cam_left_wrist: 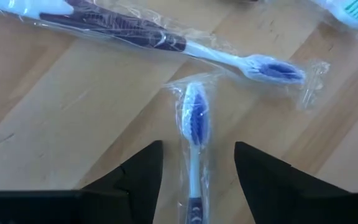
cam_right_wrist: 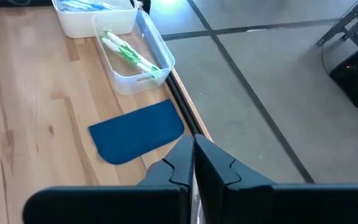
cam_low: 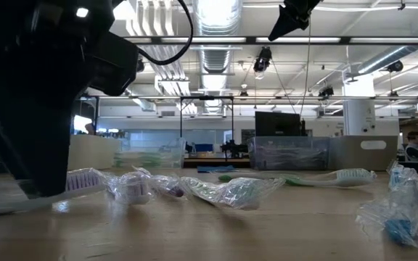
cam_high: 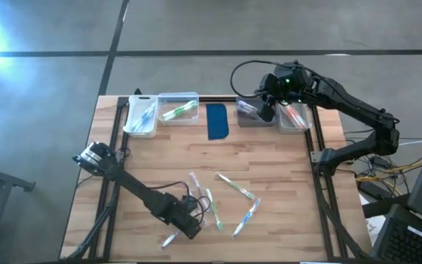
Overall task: Pick & Place Toothbrushes
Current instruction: Put the purple toothbrush into the black bin
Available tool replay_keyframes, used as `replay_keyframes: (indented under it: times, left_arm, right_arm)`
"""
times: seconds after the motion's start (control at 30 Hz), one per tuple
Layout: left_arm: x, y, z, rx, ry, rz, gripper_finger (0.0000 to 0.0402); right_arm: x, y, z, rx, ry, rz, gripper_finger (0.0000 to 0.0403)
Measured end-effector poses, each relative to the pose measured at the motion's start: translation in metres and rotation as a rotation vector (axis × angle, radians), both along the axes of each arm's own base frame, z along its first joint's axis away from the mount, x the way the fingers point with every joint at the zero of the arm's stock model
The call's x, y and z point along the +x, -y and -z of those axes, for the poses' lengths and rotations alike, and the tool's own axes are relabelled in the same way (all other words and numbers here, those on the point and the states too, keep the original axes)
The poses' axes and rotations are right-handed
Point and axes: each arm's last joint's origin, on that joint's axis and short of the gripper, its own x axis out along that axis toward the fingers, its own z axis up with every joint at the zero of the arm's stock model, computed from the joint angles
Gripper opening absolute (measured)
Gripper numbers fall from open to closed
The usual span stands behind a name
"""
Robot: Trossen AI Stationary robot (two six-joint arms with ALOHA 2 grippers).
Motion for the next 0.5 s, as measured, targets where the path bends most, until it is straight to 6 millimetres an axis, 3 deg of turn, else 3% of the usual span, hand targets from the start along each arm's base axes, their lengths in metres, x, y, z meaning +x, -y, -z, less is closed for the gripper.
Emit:
replay_keyframes:
  times: [0.2, 0.5]
  left_arm:
    - [-0.0009, -0.0017, 0.0023, 0.042, 0.005, 0.02, 0.0157]
    - [-0.0057, -0.0058, 0.0064, 0.083, -0.008, 0.016, 0.0023]
  right_arm:
    - [-0.0001, 0.0, 0.0001, -0.016, -0.013, -0.015, 0.0008]
    - [-0.0002, -0.0001, 0.0002, -0.02, -0.018, -0.019, 0.0008]
